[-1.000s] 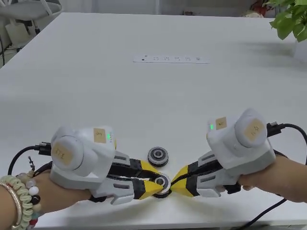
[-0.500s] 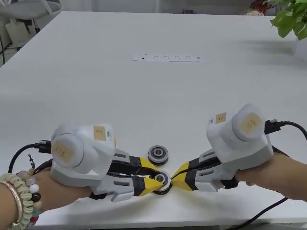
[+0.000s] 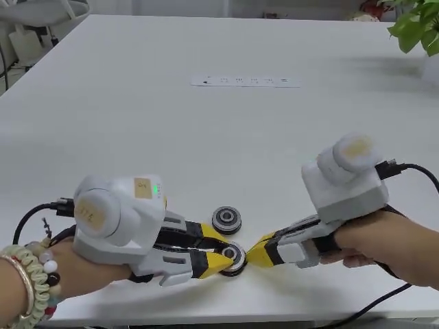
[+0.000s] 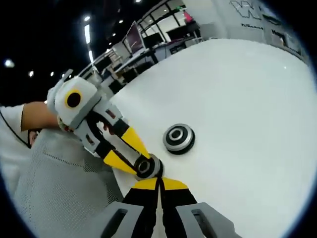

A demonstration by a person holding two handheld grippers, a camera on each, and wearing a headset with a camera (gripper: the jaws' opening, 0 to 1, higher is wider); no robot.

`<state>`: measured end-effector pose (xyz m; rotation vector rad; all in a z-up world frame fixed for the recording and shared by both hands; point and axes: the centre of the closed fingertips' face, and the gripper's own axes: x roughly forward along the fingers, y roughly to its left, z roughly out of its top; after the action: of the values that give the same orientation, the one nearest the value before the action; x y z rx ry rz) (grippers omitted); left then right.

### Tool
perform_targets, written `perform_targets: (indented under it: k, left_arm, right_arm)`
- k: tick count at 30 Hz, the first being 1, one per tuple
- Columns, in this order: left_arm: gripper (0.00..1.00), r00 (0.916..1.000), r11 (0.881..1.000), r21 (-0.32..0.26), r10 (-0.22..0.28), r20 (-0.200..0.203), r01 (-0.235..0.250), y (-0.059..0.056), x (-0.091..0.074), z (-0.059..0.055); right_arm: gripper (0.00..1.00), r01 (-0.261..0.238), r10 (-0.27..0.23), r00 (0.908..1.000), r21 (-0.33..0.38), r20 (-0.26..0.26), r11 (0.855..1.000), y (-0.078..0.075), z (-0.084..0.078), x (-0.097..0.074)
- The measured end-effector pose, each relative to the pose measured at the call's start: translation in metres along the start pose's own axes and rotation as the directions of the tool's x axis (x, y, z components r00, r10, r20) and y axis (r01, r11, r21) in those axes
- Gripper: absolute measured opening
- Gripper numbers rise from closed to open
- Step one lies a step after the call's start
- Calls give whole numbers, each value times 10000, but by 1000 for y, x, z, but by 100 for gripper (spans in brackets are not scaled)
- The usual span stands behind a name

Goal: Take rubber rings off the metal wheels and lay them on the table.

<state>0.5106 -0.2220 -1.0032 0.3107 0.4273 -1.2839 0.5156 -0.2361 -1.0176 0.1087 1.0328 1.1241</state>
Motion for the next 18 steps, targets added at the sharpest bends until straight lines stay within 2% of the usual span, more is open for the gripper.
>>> perform_targets:
  k: [1,2,4,5,10,18]
  left_arm:
    - [14,10000,10000,0,-1,1,1,0,0,0]
    - [14,10000,10000,-9,2,3,-2,0,0,0]
    - [14,10000,10000,-12,11,8,-11,0,1,0]
    - [14,10000,10000,-19,14,4,-14,0,1,1]
    - [14,10000,10000,2,-8,25,8,0,1,1]
    - [14,10000,10000,-3,-22,46,22,0,2,1]
  right_arm:
    - [0,-233,220,9996,693,197,9973,2,3,-2]
    - [0,-381,343,9987,1069,368,9935,4,5,-3]
    - [0,-476,444,9987,1399,259,9890,5,2,-3]
    - [0,-390,356,9990,1341,275,9902,4,2,-1]
    - [0,-591,538,9979,1643,365,9846,10,4,0]
    - [0,-528,494,9983,1306,297,9900,16,6,0]
